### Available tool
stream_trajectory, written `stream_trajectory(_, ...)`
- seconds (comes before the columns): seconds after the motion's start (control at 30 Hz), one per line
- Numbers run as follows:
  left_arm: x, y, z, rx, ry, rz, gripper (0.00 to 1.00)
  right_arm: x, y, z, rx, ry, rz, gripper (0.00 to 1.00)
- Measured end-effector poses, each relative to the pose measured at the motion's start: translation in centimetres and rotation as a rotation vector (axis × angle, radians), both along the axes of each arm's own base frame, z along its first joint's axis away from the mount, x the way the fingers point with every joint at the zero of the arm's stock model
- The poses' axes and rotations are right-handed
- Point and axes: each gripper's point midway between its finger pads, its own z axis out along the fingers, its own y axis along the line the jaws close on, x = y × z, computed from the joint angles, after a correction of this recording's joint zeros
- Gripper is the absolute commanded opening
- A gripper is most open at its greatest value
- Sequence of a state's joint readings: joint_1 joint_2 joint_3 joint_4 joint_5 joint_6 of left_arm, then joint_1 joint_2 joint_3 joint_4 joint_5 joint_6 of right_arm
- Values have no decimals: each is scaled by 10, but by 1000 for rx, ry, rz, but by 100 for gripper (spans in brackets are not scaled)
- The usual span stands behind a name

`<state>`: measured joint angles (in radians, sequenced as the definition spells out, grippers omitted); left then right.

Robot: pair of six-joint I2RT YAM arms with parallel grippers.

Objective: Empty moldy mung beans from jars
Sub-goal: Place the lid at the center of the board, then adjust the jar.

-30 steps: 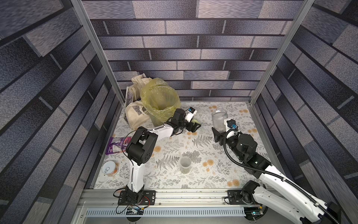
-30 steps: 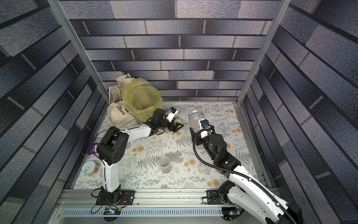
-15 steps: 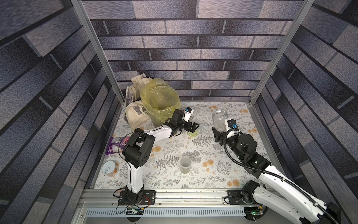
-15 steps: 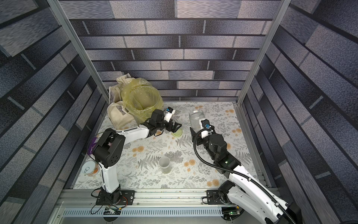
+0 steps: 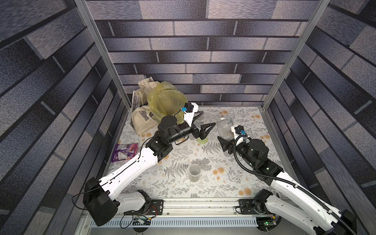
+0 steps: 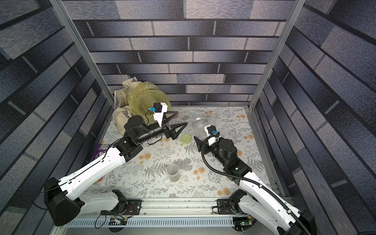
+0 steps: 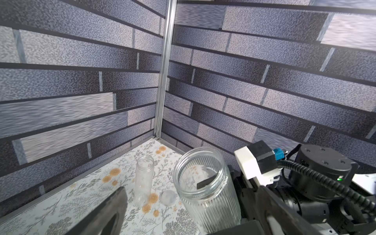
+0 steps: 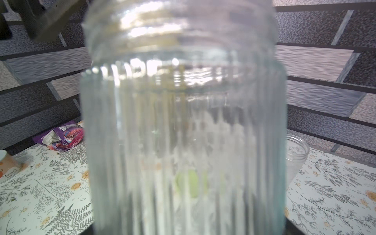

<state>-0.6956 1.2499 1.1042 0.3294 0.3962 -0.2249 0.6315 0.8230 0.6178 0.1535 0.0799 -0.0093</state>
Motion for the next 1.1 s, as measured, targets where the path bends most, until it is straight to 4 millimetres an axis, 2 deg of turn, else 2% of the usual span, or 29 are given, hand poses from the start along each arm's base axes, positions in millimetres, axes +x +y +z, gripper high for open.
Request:
stream_trajectory(0.17,8,-16,-26,-8,140,-10,100,-1,4,9,33,-21,19,39)
stream_trajectory(0.27,5,-28,-37,-12,191,-16,100,-1,6,12,48,-28,28,39)
stream_trajectory(0.5,-7,-49,-34,-62,179,-67,100,-1,8,14,59,-30,36,38)
stream_trajectory(0.6,-3,-54,-36,-74,182,-70,100,-2,10,16,66,-33,51,38)
stream_trajectory(0.7,6,-64,-46,-69,210,-70,100,-3,12,18,75,-38,65,38)
stream_trajectory(0.87,15,-78,-56,-62,239,-79,100,-2,15,14,72,-24,80,38)
stream_trajectory(1.1,22,-86,-47,-71,237,-81,100,-5,21,15,73,-26,116,38)
